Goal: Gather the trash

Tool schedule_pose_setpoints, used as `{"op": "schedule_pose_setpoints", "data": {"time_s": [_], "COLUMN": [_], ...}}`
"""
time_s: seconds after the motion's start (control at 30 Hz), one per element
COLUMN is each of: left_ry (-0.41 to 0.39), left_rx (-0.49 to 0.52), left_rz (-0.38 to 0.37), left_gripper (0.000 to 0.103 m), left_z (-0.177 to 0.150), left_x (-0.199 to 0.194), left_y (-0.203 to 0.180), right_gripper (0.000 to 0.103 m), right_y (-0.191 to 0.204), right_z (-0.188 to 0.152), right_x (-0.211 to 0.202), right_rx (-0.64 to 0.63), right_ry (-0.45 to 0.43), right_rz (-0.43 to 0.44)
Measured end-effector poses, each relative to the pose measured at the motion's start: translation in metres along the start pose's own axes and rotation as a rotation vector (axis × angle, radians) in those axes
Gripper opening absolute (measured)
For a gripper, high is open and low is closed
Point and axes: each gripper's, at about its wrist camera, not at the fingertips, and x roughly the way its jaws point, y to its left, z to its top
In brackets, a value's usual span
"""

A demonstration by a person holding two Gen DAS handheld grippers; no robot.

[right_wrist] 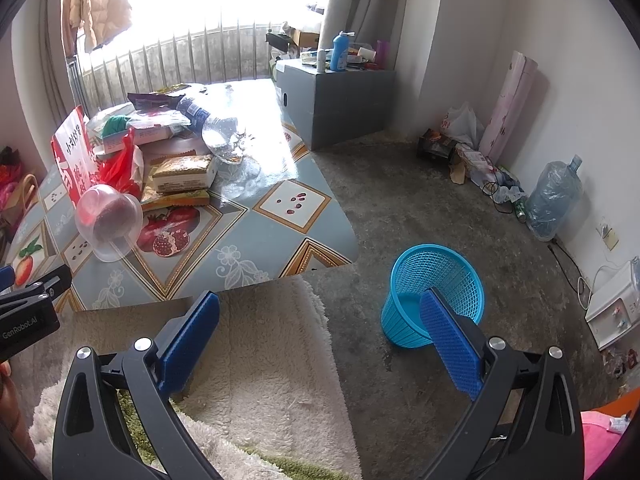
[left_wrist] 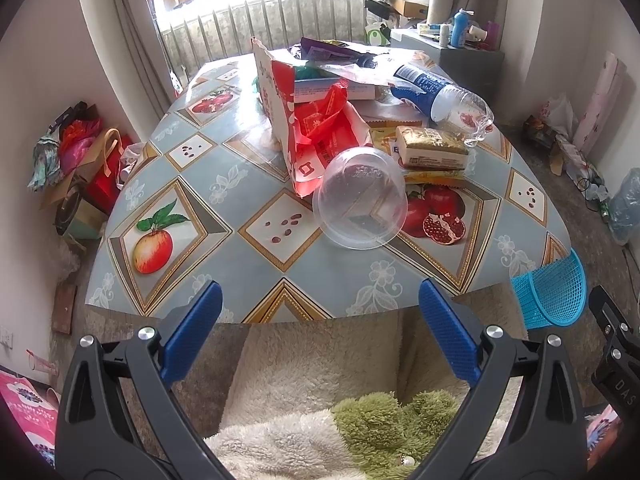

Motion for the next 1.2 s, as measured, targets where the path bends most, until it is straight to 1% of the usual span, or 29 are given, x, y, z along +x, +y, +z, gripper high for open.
{"op": "schedule_pose_setpoints", "data": {"time_s": [0.5,0.87,0.97,1.2], "left_ry": [0.013,0.018,0.008,-0.045], "left_rx": [-0.002,-0.019,-0.023,-0.009], "left_rz": [0.004,-0.010,-0.018,-0.048], "left_gripper": [0.094,0.094,0.094,0.094], "left_z": [-0.006,-0.002,0.002,0.017], "left_x": [0.007,0.010,0.009,0.004], "left_y": [0.002,0.007,0.010,0.019], "right_gripper": [0.098,0.098,0.098,0.098], "right_y": [0.001,0.004,0.011,0.021], "right_z": [0.000,0.000,0.003,0.016], "right_x": [0.000,-0.002,-0.005,-0.014], "right_rx": [0.001,-0.004,-0.002,0.005], "right_ry": [0.002,-0.007,-0.012,-0.043], "right_rz": [-0.001,-0.009,-0.018,-0.016]}}
